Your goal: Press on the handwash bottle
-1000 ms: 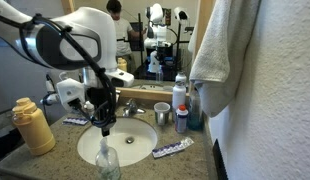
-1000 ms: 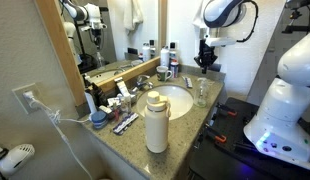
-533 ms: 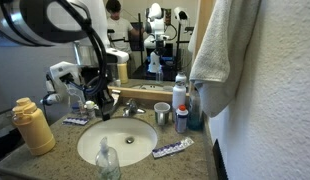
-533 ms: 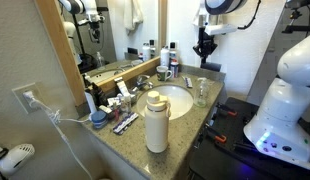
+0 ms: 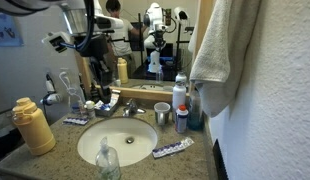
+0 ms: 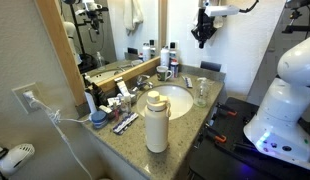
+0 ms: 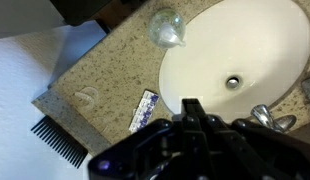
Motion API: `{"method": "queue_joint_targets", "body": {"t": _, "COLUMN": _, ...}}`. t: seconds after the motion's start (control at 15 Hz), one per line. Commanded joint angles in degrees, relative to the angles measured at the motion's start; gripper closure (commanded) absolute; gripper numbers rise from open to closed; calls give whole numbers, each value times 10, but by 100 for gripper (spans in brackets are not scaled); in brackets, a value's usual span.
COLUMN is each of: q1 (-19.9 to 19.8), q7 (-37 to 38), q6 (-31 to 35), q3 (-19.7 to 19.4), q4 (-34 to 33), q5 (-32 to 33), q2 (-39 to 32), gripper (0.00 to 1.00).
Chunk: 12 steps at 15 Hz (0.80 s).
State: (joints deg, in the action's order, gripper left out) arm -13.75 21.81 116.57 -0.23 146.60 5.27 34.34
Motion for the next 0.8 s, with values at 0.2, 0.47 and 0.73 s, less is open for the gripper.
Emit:
{"method": "queue_joint_targets", "body": {"t": 0.2, "q1": -1, "q7": 21, "q6": -45, "q3": 10, "q4": -34, "q5": 7, "q2": 0, "gripper": 69}}
{"method": "queue_joint_targets", "body": {"t": 0.47, "q1": 0, "q7": 19, "q6": -50, "q3": 8, "q4": -34, "q5": 5, "q2": 0, "gripper": 40}}
{"method": "queue_joint_targets", "body": {"t": 0.73, "q1": 0, "q7": 20, "q6": -51, "q3": 11, "q4": -33, "q5": 9, "q2": 0, "gripper": 9}}
